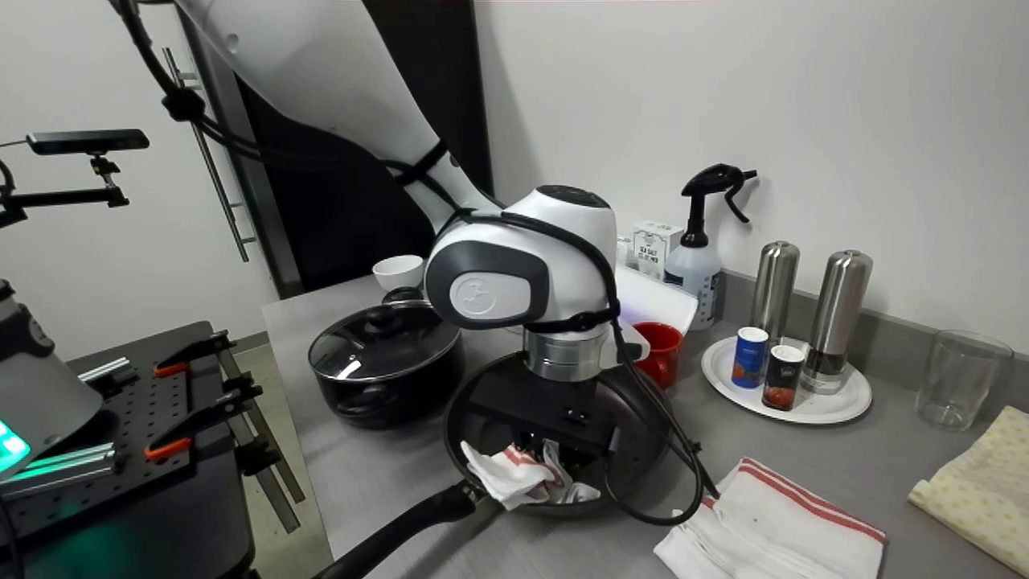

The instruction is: Use one white and red towel to wipe the black pan.

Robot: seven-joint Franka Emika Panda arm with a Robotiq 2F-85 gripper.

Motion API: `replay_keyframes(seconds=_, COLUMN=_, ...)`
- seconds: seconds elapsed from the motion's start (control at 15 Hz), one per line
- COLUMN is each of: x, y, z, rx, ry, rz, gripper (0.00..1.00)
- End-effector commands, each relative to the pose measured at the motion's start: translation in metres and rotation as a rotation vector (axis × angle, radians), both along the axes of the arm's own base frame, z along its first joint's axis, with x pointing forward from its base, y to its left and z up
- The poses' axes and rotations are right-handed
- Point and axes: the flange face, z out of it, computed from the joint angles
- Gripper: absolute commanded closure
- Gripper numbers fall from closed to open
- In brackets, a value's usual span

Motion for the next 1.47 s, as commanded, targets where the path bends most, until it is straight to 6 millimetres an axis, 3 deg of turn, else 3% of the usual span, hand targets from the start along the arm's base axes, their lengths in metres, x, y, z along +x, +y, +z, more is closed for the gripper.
replay_keyframes(seconds=0.0, x=0.013, y=-0.008, z=-0.022, rx=-0.041, ry=-0.043, rz=-0.034, gripper=0.97)
replay_keyframes(seconds=0.33, x=0.034, y=-0.013, z=-0.02, rx=-0.075, ry=-0.142, rz=-0.064, gripper=0.97)
replay_keyframes(seconds=0.67, x=0.063, y=0.006, z=-0.013, rx=-0.114, ry=-0.253, rz=-0.029, gripper=0.97)
replay_keyframes(seconds=1.07, x=0.095, y=0.056, z=-0.017, rx=-0.078, ry=-0.323, rz=0.043, gripper=0.97)
replay_keyframes(seconds=1.4, x=0.097, y=0.1, z=-0.028, rx=-0.041, ry=-0.324, rz=0.137, gripper=0.97)
